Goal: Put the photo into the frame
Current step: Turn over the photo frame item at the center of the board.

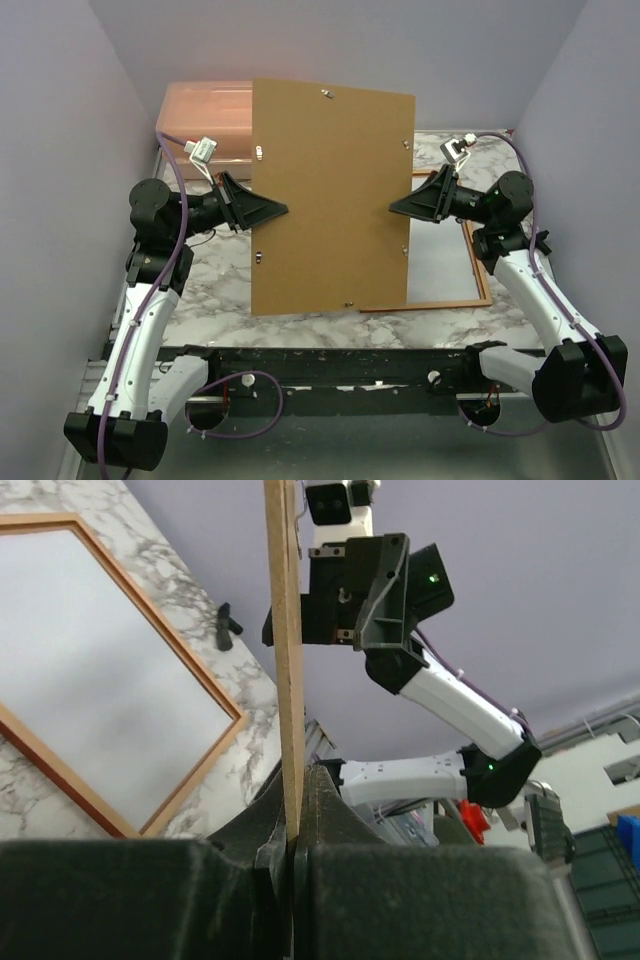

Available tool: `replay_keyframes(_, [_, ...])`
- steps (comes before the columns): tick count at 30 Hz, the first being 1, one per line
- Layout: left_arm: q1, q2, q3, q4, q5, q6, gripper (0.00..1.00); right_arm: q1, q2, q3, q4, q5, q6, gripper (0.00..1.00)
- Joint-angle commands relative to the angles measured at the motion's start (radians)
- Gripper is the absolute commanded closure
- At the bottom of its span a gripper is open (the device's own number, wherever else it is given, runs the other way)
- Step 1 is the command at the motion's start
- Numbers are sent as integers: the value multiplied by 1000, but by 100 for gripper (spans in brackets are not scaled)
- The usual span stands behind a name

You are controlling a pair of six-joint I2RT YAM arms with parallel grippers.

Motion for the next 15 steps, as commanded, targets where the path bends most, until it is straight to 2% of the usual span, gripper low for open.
replay_keyframes(1, [9,-4,-28,235,108,-109,100,-5,14,-30,219,-81,152,25])
replay_keyframes(6, [19,0,-48,238,107,-108,100,-5,13,-37,342,-104,244,51])
replay_keyframes(8, [23,-2,-56,236,93,-105,100,-5,8,-36,373,-114,268,56])
replay_keyframes(12, [24,-8,-66,230,75,-95,100,-6,-1,-36,388,-113,284,81])
replay_keyframes(15, [24,-7,-65,206,68,-75,99,-6,-3,-38,389,-109,283,95])
